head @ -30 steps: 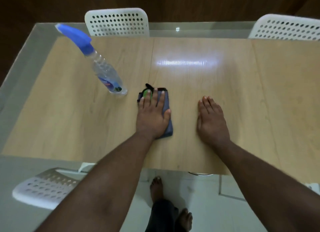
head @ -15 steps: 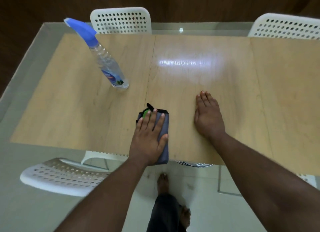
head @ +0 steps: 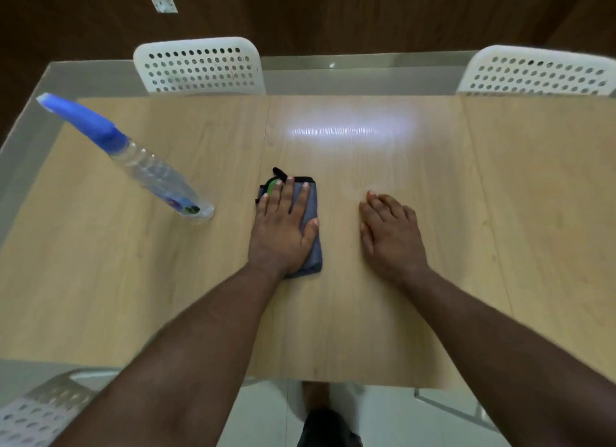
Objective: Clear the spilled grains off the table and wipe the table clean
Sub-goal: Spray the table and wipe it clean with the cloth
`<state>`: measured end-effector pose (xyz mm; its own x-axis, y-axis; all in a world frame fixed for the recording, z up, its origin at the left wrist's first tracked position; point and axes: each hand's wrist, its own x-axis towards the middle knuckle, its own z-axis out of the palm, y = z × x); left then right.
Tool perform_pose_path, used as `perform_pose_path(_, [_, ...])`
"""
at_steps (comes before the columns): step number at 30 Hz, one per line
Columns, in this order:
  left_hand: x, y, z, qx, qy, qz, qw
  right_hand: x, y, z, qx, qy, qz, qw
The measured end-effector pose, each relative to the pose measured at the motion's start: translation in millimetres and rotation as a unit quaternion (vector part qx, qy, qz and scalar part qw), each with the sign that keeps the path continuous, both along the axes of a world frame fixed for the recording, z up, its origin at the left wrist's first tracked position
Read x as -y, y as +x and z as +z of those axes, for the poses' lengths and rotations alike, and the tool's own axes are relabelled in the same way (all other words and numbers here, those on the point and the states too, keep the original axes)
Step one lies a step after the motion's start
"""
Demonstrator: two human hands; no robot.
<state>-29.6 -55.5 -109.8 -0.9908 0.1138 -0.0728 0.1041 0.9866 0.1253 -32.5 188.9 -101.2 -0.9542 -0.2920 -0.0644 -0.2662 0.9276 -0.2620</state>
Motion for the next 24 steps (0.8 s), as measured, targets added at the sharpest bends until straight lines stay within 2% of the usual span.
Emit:
perform_pose_path(9, [-8.6,-106.2,1.7,0.000,0.002,-0.005,1.000,-25.3,-109.7,3.6,0.003,-0.002,-0.038,0.999])
perform_pose_path(19, [-37.4,-243.5,8.2,0.001,-0.017,-0.012,1.000,-26.6,-115.8,-7.5,-0.012,-0.030,-0.059,0.998])
perform_pose_path(24, [-105.5,-243.1,11.3,-0.004,0.000,-0.074,0.997,-25.3,-116.2,-7.9,-0.033,-0.025,-0.118,0.992])
